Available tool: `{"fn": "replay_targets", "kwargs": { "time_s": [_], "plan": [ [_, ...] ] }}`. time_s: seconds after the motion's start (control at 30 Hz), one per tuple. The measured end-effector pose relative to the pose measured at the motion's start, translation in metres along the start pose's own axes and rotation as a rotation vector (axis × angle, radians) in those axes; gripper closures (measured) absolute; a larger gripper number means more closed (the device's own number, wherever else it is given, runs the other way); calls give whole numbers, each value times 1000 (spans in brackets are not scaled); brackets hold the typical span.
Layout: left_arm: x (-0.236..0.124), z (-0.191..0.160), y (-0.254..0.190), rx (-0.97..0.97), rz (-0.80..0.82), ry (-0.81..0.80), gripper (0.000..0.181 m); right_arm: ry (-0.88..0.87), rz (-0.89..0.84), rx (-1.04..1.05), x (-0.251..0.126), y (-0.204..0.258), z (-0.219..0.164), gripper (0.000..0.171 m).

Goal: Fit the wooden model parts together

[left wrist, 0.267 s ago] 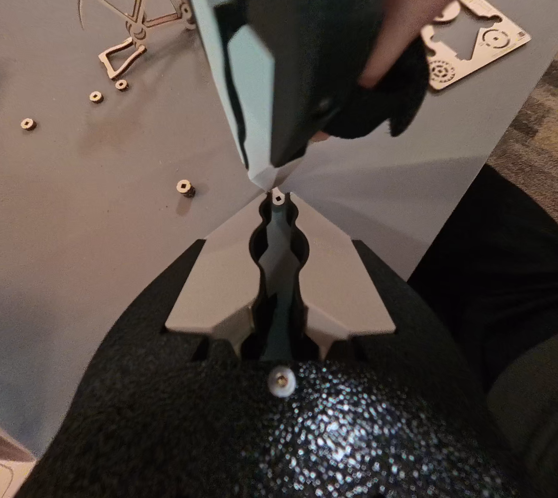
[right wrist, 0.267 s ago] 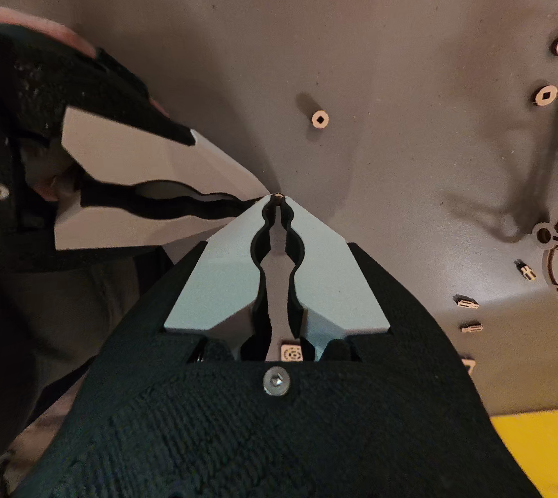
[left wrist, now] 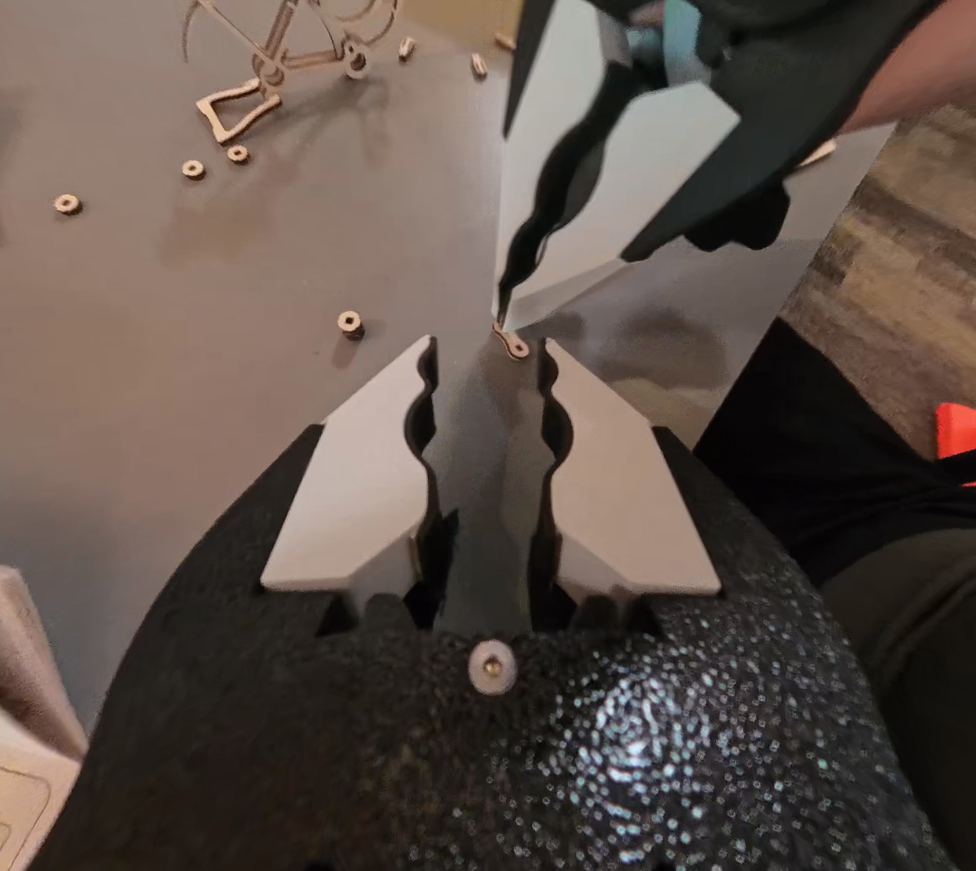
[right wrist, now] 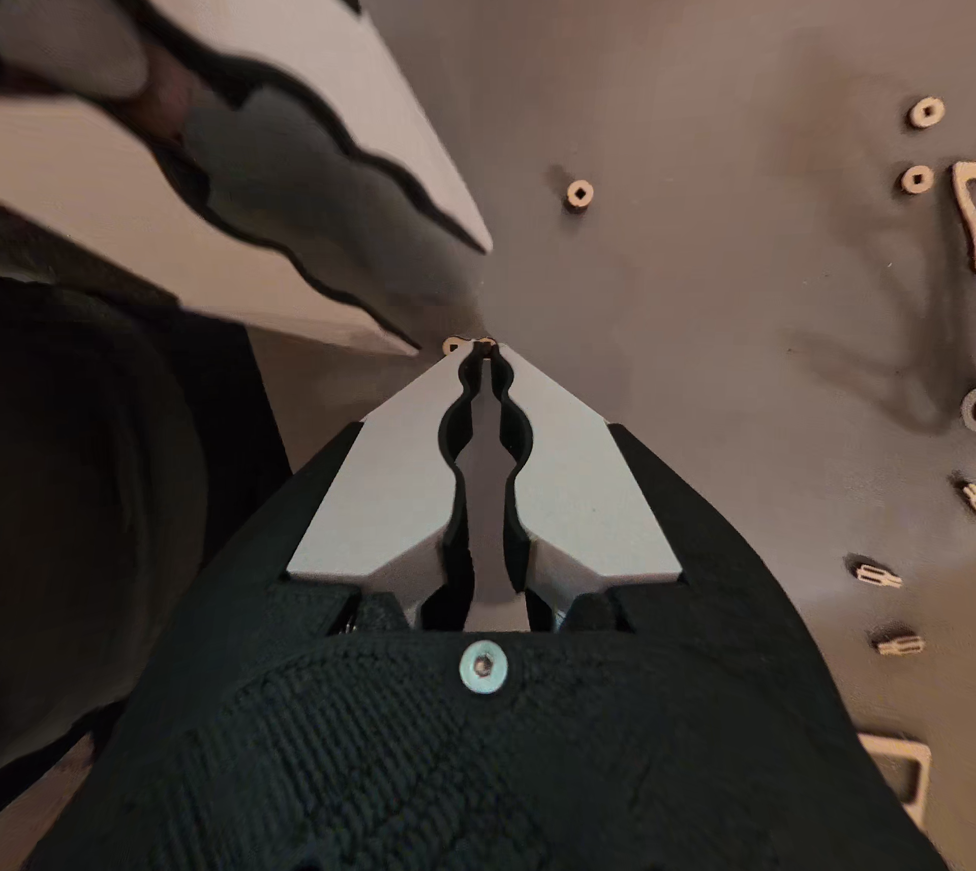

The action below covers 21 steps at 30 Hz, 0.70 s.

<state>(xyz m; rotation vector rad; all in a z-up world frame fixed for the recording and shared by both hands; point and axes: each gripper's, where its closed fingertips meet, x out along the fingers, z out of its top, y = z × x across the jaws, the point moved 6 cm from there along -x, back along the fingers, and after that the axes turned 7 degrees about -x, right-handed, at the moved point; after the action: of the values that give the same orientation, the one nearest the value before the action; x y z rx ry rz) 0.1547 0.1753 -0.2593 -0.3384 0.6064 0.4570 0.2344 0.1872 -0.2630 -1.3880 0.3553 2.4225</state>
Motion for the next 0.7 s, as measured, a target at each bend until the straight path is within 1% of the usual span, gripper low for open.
{"fn": "replay_targets", "kwargs": {
  "time_s": [0.03,0.07,0.13,0.23,0.27,0.33,0.43,0.6,0.7],
  "plan": [
    [-2,2,0,-13,-10,-15,141,-58,-15,-32,-1,1,-4,170],
    [-3,2,0,-25,-26,-22,137,-120,-25,-71,-3,3,-7,170],
    [0,0,-4,-46,-72,-14,135,-262,-63,-145,-7,9,-13,170],
    [8,-1,-11,-30,-104,-25,134,-483,-192,-295,-19,17,-19,170],
    [10,-1,-14,-21,-116,-34,135,-545,-239,-343,-24,20,-20,170],
    [12,3,-19,8,-116,-83,142,-645,-338,-431,-34,24,-21,170],
    [12,12,-25,50,-125,-147,153,-718,-425,-518,-42,27,-21,170],
    [4,24,-26,85,-124,-235,168,-785,-504,-598,-47,24,-18,170],
    [2,28,-23,80,-119,-270,173,-821,-536,-633,-49,21,-16,170]
  ]
}}
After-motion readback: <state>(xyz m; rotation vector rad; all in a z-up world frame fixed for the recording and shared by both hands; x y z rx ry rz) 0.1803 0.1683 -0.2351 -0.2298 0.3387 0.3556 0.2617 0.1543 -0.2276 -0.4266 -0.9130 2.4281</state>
